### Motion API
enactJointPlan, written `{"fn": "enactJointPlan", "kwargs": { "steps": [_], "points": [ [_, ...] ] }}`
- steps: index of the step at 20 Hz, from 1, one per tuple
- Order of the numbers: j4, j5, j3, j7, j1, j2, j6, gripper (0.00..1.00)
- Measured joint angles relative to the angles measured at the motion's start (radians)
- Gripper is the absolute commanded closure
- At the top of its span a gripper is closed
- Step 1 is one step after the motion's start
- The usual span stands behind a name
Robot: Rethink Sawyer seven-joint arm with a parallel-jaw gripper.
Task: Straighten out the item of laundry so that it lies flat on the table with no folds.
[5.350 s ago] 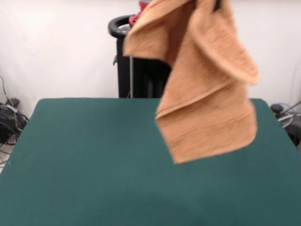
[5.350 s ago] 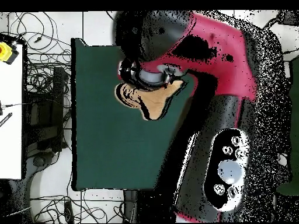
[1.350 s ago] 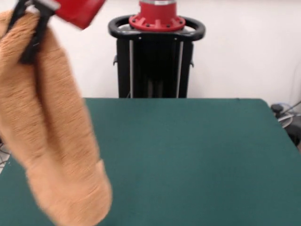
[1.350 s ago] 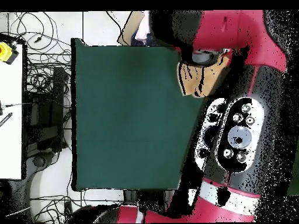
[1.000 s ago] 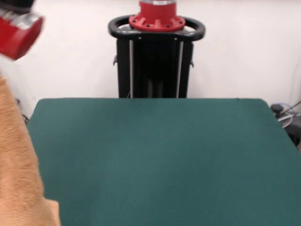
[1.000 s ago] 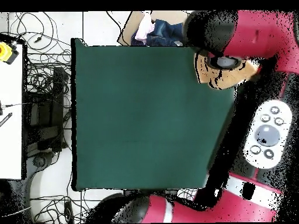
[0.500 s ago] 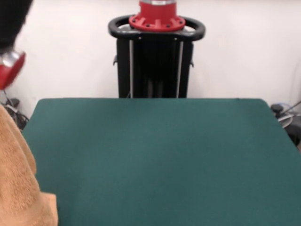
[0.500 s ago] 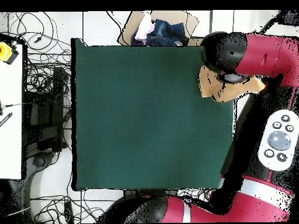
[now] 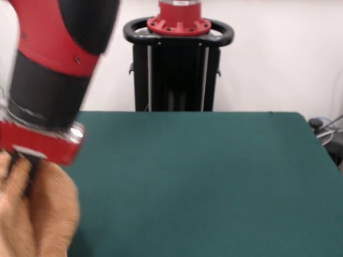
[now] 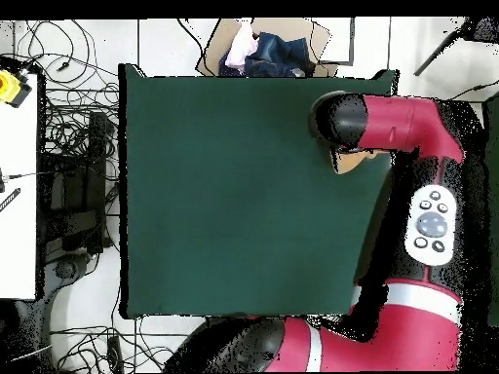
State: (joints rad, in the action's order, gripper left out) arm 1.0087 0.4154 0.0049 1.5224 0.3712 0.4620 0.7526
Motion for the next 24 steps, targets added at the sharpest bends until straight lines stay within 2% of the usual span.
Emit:
{"fn": "enactJointPlan", "kwargs": {
  "steps": [12, 24],
  "points": [
    [0.056, -0.039, 0.100, 0.000, -0.004, -0.156, -0.198, 1.00],
    [0.056, -0.093, 0.119, 0.003, -0.008, -0.244, -0.307, 1.00]
  ]
}}
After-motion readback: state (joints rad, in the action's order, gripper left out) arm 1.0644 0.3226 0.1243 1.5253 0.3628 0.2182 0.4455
